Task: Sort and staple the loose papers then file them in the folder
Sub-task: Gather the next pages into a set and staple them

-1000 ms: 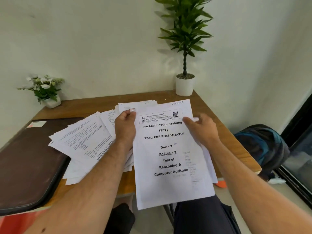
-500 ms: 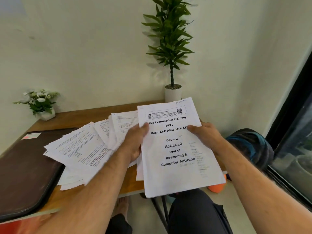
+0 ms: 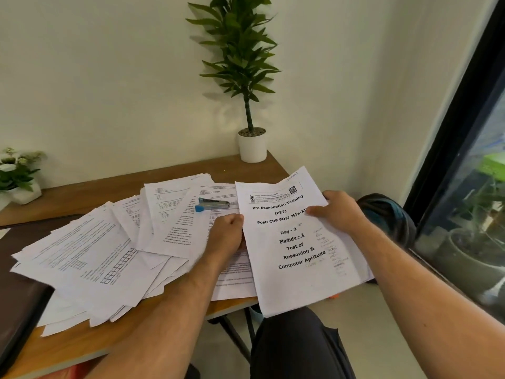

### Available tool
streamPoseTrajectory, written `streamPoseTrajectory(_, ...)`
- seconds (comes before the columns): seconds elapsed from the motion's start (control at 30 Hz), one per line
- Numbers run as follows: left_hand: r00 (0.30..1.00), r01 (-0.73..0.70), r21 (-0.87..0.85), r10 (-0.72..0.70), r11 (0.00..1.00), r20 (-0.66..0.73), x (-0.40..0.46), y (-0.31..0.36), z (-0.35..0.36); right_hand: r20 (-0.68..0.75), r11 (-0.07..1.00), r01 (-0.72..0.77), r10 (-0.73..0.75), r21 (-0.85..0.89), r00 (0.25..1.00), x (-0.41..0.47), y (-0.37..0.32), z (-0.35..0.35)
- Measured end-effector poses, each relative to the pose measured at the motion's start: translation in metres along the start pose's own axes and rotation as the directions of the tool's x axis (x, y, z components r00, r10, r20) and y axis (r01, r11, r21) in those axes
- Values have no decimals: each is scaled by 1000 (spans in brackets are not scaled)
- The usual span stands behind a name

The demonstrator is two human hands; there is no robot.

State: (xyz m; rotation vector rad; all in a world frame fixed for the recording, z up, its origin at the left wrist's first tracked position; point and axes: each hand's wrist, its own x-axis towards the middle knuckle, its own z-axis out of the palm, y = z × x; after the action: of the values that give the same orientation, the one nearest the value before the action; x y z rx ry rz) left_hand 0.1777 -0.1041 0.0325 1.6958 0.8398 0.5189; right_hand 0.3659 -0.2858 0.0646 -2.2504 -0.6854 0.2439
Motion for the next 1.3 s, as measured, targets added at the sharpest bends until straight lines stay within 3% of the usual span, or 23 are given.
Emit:
streamPoseTrajectory(0.1,997,-55,178,64,982,-45,9,-10,0,-14,999,1,-2,-55,1000,8,6,6)
streamPoseTrajectory(0.3,991,-30,290,66,957,-113,16,-21,2,-27,994,-10,7,-110,1000,11,22,27)
streamPoseTrajectory(0.7,985,69,271,-23,960,-170,21,-24,4,-72,902,13,-49,-432,996,-6,18,45)
streamPoseTrajectory(0.83,981,-3,269,54,963,-184,18,-16,-1,-102,866,-4,-54,-500,993,-9,14,47)
streamPoseTrajectory(0.97,941,-65,524,227,849,-252,19,-20,-15,-133,849,9,-93,-528,987,-9,4,52)
streamPoseTrajectory(1.17,968,218,725,-50,653,-246,23,-15,-22,-72,931,130,-164,-341,984,-13,-27,77)
streamPoseTrajectory(1.3,950,310,725,-166,615,-265,25,-9,-21,-5,947,195,-203,-255,979,-28,-49,107)
